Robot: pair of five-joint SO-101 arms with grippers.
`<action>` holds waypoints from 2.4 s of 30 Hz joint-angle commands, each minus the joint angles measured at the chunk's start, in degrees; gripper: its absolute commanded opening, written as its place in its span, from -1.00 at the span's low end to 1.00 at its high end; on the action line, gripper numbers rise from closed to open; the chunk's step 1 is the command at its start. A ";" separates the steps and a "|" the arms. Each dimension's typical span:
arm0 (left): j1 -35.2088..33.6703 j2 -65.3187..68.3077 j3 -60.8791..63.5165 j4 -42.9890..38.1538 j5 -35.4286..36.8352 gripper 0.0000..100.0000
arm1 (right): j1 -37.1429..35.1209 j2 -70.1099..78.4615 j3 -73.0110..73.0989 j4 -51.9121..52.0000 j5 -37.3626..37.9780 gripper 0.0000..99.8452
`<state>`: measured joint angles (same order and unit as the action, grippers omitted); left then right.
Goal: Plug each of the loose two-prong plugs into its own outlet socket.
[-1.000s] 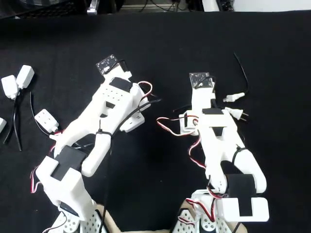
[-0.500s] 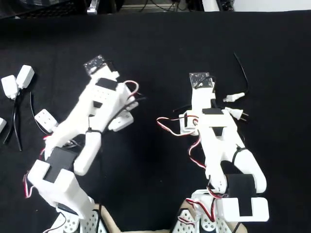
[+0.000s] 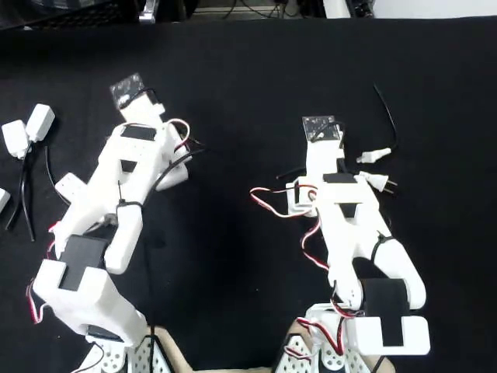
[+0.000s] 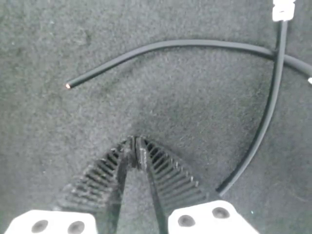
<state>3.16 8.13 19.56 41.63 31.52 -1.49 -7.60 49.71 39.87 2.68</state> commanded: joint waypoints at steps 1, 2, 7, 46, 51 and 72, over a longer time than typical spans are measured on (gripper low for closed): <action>-1.10 -0.09 3.65 -12.57 -6.07 -0.95 | -0.97 -0.57 -0.66 -0.53 -0.44 -0.98; -1.10 -0.09 5.41 -14.42 -7.91 -0.95 | -0.97 -0.57 -0.66 -0.53 -0.44 -0.98; -2.51 -0.70 12.09 -18.73 -17.32 -0.95 | -0.97 -0.57 -0.66 -0.70 -0.44 -0.98; -8.31 0.00 -6.11 14.77 2.02 -0.95 | -0.97 -0.22 -0.66 -1.67 -0.44 -0.98; -7.25 0.26 -10.15 14.86 5.10 -0.95 | -0.97 -0.22 -0.66 -1.67 -0.44 -0.98; -9.98 18.11 -33.27 25.85 2.11 -0.94 | -0.97 -0.31 -0.66 -1.67 -0.44 -0.98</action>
<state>-6.42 26.42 -12.09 66.51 36.09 -1.49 -7.60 49.71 38.81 2.68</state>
